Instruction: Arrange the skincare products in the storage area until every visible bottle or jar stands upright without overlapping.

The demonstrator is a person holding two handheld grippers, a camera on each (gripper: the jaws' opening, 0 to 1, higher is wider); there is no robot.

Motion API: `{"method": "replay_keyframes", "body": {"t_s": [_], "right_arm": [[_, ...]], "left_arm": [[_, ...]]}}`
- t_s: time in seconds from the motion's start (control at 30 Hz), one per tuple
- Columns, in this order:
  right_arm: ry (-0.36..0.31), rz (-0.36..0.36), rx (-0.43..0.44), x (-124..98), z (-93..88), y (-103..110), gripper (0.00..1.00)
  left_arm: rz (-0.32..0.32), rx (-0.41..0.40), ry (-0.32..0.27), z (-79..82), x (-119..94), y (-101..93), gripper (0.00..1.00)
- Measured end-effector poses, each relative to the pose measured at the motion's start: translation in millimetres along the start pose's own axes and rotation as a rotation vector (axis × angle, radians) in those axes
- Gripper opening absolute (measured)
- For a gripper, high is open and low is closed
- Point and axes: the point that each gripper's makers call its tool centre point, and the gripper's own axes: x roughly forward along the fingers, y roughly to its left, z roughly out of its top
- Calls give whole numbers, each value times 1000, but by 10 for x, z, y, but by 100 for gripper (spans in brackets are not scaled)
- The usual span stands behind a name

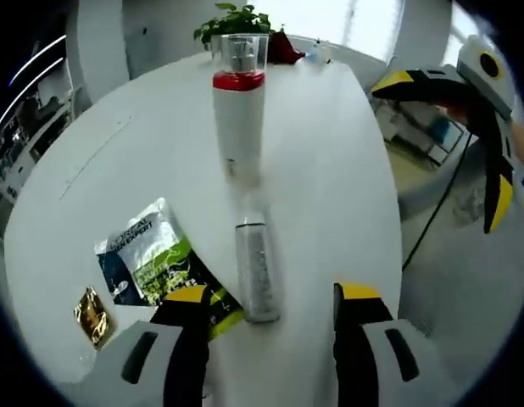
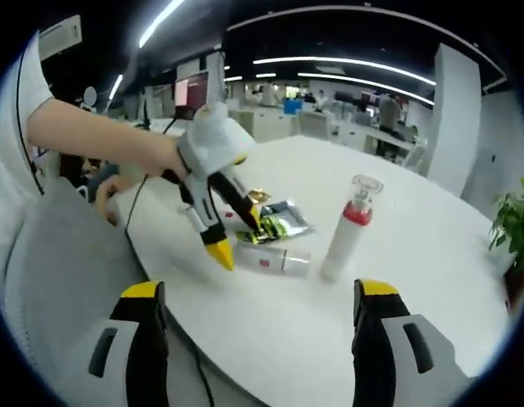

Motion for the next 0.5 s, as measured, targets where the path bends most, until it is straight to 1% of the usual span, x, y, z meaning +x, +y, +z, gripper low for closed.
{"method": "replay_keyframes", "body": {"t_s": [0.07,0.13,0.2,0.23,0.27,0.37,0.43,0.5], "right_arm": [[0,-3,3,-5,-6,-2,90],[0,-3,5,-5,-5,-2,90],[2,-4,7,-6,-7,-4,90],[2,-2,7,-6,-9,-2,90],[3,-1,8,-7,-9,0,90],[4,1,6,2,-20,-8,90],[5,2,7,6,-26,-12,90],[6,6,7,9,-26,-4,90]], "left_arm": [[-6,13,17,19,44,6,51],[-14,22,29,59,103,12,53],[6,48,56,68,149,54,54],[22,70,79,54,172,84,53],[23,74,86,48,181,85,52],[-5,91,123,14,271,50,51],[-6,115,137,9,298,41,52],[-5,119,134,37,311,45,52]]}}
